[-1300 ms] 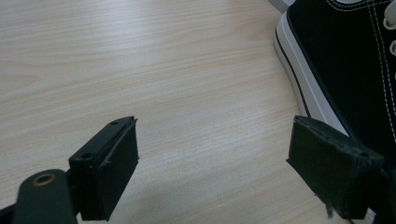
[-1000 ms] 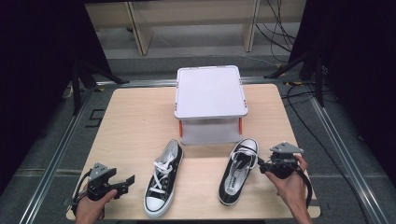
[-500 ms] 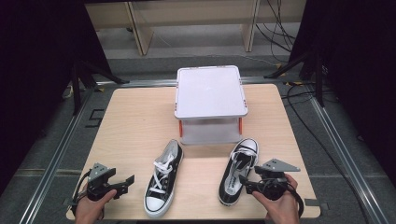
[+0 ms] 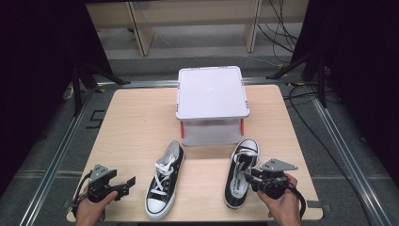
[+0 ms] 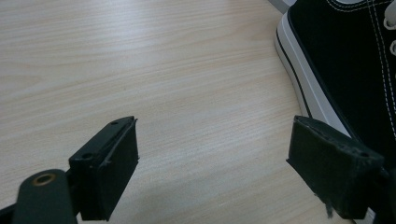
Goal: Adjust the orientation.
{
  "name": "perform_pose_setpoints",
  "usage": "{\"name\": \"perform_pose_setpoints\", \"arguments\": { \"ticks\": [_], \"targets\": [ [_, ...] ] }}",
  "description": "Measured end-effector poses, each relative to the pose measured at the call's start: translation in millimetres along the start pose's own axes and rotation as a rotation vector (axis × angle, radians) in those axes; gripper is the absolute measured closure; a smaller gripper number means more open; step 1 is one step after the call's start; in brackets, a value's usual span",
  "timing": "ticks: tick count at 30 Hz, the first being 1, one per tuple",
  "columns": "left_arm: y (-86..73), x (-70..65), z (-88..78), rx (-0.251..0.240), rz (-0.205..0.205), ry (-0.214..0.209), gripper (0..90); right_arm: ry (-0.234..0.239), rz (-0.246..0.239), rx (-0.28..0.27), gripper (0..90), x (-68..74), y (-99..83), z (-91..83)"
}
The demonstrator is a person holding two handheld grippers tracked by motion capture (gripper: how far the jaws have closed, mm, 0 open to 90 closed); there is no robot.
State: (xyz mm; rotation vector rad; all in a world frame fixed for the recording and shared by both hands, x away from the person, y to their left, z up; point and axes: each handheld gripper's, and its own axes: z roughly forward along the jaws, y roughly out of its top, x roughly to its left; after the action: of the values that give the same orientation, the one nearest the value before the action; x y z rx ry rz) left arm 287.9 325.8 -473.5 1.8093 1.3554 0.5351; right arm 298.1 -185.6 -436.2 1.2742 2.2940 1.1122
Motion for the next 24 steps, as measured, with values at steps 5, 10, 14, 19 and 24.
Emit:
{"name": "perform_pose_setpoints", "arguments": {
  "ticks": [5, 10, 14, 19, 24],
  "targets": [
    [0.2, 0.1, 0.7, -0.006, 0.002, -0.011, 15.3, -0.041, -0.002, -0.006, 70.9, -9.9, -3.7, -8.4],
    [0.2, 0.4, 0.8, -0.003, -0.001, -0.006, 15.3, -0.046, 0.016, -0.029, 68.3, -16.0, -4.3, -12.1],
    [0.4, 1.0, 2.3, 0.006, -0.007, 0.003, 15.3, -0.045, 0.007, -0.038, 58.2, -16.9, -2.1, -10.8],
    [0.8, 0.3, 2.9, 0.021, 0.003, 0.005, 15.3, -0.032, 0.001, -0.015, 56.7, -11.5, 1.4, -0.9],
    [-0.2, 0.8, 4.8, 0.013, 0.002, -0.004, 15.3, -0.103, -0.045, 0.013, 62.9, -10.8, 6.0, 2.7]
  ]
}}
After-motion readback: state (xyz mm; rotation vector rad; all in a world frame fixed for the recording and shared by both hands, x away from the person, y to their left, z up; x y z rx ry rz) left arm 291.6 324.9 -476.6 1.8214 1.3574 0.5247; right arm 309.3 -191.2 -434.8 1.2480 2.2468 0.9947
